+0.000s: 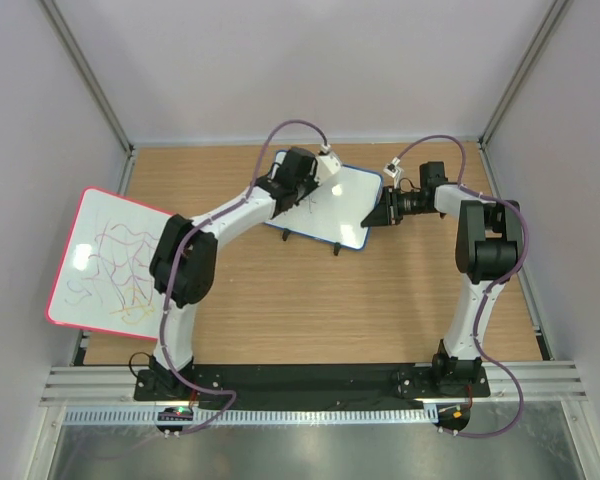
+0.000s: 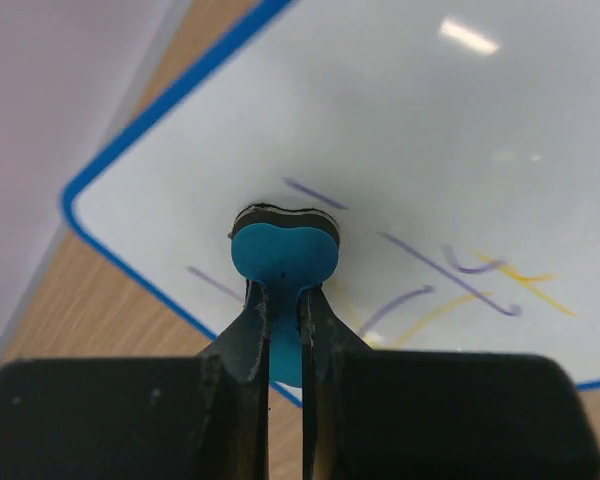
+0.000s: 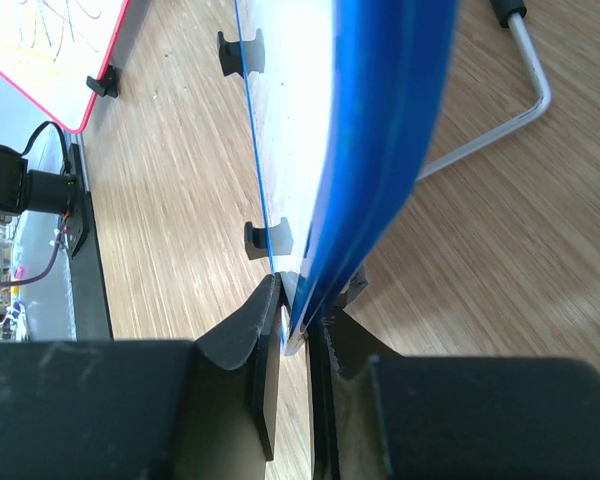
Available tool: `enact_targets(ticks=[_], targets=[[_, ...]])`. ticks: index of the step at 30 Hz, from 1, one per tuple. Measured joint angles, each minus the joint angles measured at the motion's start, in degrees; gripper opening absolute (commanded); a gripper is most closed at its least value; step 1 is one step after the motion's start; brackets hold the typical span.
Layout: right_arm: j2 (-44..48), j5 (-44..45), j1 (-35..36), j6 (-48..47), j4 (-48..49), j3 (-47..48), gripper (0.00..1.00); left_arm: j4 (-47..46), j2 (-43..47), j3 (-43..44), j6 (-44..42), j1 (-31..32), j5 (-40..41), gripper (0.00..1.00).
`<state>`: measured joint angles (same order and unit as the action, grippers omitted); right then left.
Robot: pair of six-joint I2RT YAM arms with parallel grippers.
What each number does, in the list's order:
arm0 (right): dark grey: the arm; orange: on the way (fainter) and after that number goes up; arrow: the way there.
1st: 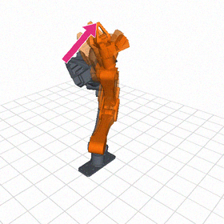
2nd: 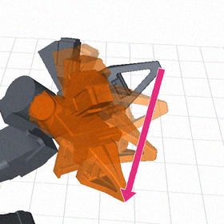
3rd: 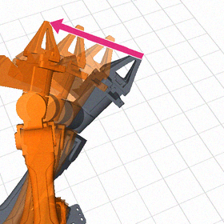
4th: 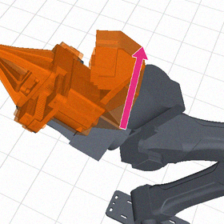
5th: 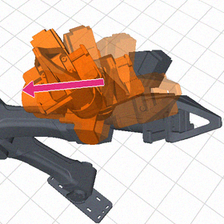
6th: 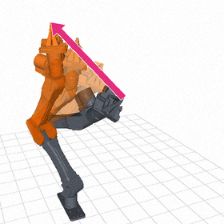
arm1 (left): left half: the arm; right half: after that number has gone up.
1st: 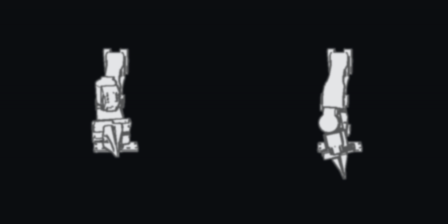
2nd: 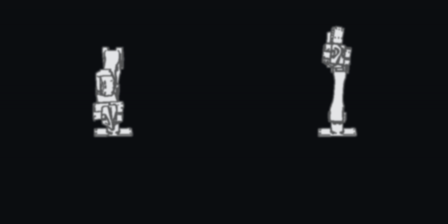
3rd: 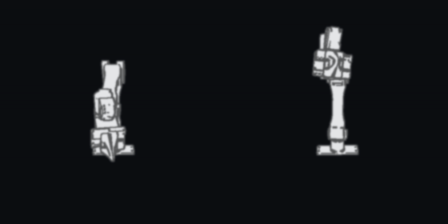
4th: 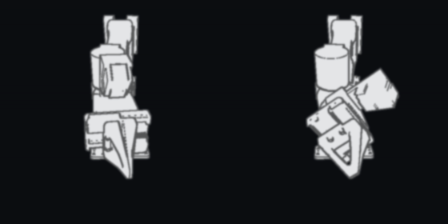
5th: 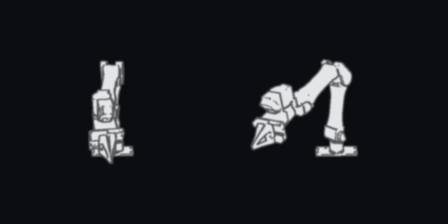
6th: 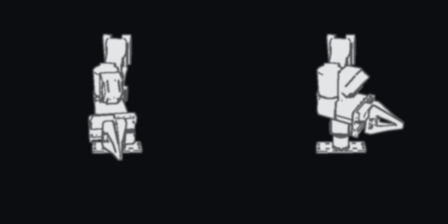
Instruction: Erase the whiteboard
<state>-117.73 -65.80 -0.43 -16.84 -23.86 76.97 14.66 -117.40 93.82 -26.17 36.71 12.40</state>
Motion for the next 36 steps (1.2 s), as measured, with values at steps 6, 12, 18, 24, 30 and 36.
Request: enact_targets(ticks=[6, 12, 18, 24, 30, 36], targets=[[0.07, -0.66, 0.00, 0.07, -0.24, 0.00, 0.01, 0.22, -3.76, 7.63, -1.29, -5.38, 2.99, 0.00], [0.11, -0.79, 0.02, 0.07, -1.01, 0.00, 0.01, -0.02, -4.24, 7.56, -1.33, -4.02, 3.74, 0.00], [0.11, -0.63, 0.02, 0.04, -1.14, 0.00, 0.01, -0.61, -1.29, 0.61, -0.72, 1.07, 2.73, 0.00], [0.11, 0.13, -0.02, 0.00, -1.07, 0.00, 0.01, -0.50, -0.83, -3.39, 0.35, 7.50, 1.42, 0.00], [0.11, 0.37, -0.02, -0.02, -1.01, 0.00, 0.01, -0.09, -1.11, -3.28, 0.68, 8.76, -0.39, 0.00], [0.11, 0.57, 0.00, 0.00, -0.39, 0.00, 0.01, 0.52, -1.16, -2.14, 0.70, 5.49, -3.41, 0.00]])
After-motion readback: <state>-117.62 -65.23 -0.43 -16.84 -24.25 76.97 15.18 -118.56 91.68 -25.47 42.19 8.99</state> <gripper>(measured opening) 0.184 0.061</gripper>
